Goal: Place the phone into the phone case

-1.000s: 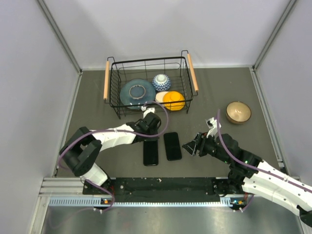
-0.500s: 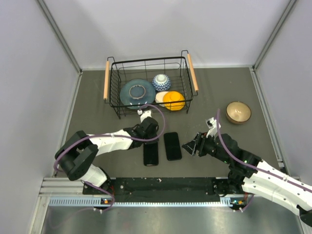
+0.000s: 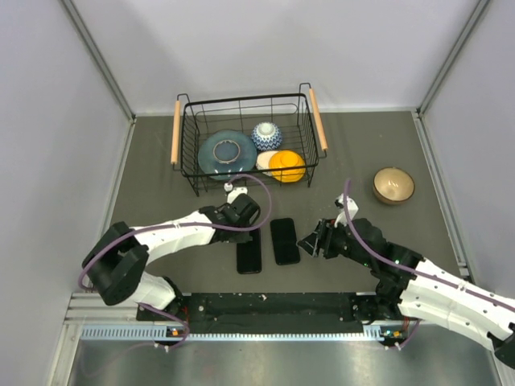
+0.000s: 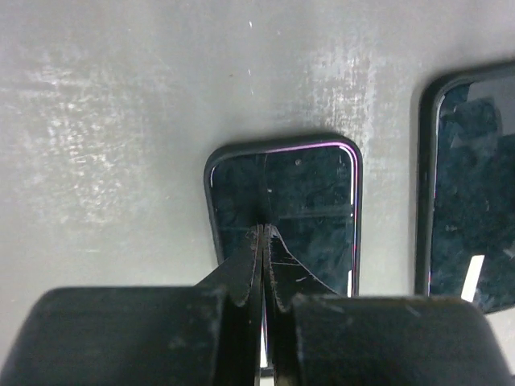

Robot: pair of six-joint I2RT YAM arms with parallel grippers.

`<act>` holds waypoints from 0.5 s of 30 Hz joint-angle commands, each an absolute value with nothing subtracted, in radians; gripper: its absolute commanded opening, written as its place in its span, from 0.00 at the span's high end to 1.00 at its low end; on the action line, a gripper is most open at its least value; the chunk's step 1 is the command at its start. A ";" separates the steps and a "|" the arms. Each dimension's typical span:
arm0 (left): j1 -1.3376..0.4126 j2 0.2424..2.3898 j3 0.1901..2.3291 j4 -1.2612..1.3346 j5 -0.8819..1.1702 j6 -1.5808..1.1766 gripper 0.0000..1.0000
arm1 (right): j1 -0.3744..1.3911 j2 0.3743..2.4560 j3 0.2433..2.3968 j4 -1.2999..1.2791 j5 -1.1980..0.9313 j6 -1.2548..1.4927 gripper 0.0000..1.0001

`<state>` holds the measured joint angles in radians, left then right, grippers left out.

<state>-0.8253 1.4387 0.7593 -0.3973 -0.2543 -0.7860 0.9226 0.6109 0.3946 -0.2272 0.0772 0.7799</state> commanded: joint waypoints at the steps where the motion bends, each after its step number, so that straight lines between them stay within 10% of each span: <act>1: -0.825 1.333 0.889 -0.537 -0.250 -0.684 1.00 | 0.925 0.659 0.483 -0.201 0.069 0.750 0.38; 6: -0.825 1.169 0.950 -0.482 -0.222 -0.583 1.00 | 0.925 0.658 0.611 -0.312 0.094 0.709 0.34; 9: -0.825 1.054 0.916 -0.360 -0.175 -0.520 0.94 | 0.925 0.655 0.725 -0.409 0.135 0.644 0.11; 15: -0.825 0.878 0.876 -0.275 -0.065 -0.460 0.39 | 0.925 0.672 0.889 -0.491 0.173 0.597 0.01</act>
